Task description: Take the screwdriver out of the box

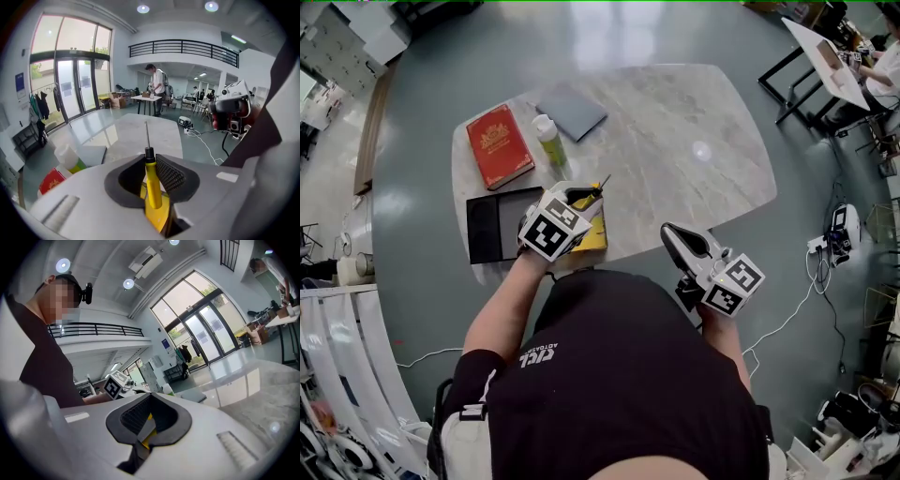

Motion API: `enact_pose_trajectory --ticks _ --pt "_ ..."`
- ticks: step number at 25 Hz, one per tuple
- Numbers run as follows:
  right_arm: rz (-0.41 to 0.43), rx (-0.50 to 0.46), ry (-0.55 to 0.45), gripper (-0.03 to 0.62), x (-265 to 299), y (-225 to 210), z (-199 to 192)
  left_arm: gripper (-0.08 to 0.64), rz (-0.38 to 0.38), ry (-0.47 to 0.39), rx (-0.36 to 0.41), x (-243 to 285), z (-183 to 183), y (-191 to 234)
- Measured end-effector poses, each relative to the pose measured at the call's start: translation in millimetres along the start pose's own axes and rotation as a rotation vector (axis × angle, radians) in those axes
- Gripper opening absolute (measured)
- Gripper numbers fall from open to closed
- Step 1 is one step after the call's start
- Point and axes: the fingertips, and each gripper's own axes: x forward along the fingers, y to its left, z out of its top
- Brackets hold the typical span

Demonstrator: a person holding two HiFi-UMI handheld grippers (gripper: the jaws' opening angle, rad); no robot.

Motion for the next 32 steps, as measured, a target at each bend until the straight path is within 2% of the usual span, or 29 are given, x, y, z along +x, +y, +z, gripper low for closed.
enact_pose_trajectory --ticks 4,11,16,18,20,23,28,32 --pt "-0.002 -0.037 -0.031 0.014 -5.5 6.2 15.0 0.071 0.026 -0.079 0.028 -23.8 29.3 -7.8" --pt "-0.009 -0.085 -0.094 0.014 -12.0 13.9 41.3 0.071 0.007 -0.261 0.036 -65.4 78.6 -26.7" --pt "-0.017 -0.15 -0.152 0.014 -21.6 29.3 70.8 0.071 -0.098 -0.439 -0.004 -96.1 109.4 -42.9" --pt "-0.02 -0.187 -0.183 0.014 -26.7 38.2 85.1 0.071 -0.097 -0.487 0.028 -108.6 121.0 -47.2" --pt "-0.022 -0.222 -0.21 0.014 -31.6 46.3 98.0 0.071 -0.076 -0.524 0.074 -120.5 132.3 -50.8" --pt "-0.043 -0.261 -0.243 0.014 -37.8 52.0 111.6 0.071 -0.052 -0.575 0.101 -136.5 145.3 -54.8" --pt "-0.103 -0.278 -0.29 0.014 -45.6 47.5 119.8 0.071 -0.039 -0.622 0.058 -152.1 155.7 -59.1" --pt "-0.103 -0.292 -0.294 0.012 -46.7 51.0 121.2 0.071 -0.01 -0.632 0.043 -155.1 156.0 -56.2"
